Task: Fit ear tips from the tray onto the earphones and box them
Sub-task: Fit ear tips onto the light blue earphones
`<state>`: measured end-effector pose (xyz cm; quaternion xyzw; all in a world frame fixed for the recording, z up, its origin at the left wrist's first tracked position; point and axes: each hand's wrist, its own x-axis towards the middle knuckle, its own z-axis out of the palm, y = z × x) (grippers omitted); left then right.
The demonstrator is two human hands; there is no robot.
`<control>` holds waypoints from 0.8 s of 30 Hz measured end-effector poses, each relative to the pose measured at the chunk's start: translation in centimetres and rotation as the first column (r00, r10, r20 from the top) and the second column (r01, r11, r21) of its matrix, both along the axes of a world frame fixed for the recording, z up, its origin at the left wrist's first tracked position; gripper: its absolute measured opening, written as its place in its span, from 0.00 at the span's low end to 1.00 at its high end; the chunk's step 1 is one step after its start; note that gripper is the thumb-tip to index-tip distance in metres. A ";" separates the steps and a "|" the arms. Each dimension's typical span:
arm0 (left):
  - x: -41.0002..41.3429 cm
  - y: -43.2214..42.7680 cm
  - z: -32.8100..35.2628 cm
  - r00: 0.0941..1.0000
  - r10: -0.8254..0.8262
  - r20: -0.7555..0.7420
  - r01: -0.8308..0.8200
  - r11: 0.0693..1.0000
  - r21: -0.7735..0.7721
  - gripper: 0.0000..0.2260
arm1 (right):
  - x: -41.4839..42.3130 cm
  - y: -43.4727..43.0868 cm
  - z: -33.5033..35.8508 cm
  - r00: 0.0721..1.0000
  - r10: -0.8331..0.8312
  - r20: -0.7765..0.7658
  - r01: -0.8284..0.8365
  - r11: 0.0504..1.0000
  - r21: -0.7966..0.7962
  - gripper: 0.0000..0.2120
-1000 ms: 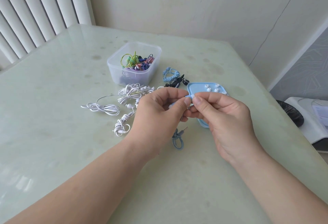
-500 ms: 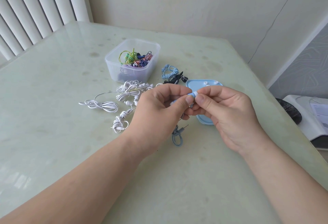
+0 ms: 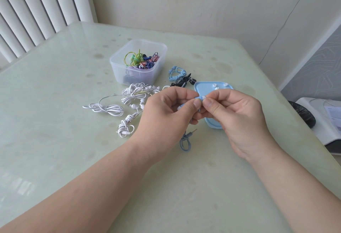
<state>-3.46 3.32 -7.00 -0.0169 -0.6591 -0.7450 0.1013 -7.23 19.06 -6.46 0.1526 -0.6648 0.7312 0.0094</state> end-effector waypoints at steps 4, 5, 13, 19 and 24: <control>0.1 0.2 0.1 1.000 0.014 -0.005 -0.014 1.000 0.000 0.02 | 0.1 -0.1 -0.1 0.999 -0.016 -0.029 0.017 1.000 0.008 0.02; 0.2 0.2 0.1 1.000 0.016 -0.006 -0.016 1.000 0.000 0.02 | 0.2 -0.1 -0.1 0.999 -0.022 -0.036 0.023 1.000 0.009 0.01; 0.1 0.1 0.1 1.000 0.020 0.010 -0.020 1.000 0.015 0.02 | 0.5 -0.3 0.3 0.998 -0.056 -0.038 0.056 0.998 -0.004 0.03; 0.0 0.1 0.0 1.000 0.002 0.012 -0.002 0.999 0.042 0.02 | -0.1 0.1 0.3 0.999 -0.030 0.014 0.030 0.999 -0.016 0.03; -0.1 -0.4 -0.1 0.998 -0.058 0.015 0.057 0.998 0.034 0.03 | -0.6 0.8 0.5 0.994 0.069 0.088 -0.067 0.997 -0.025 0.05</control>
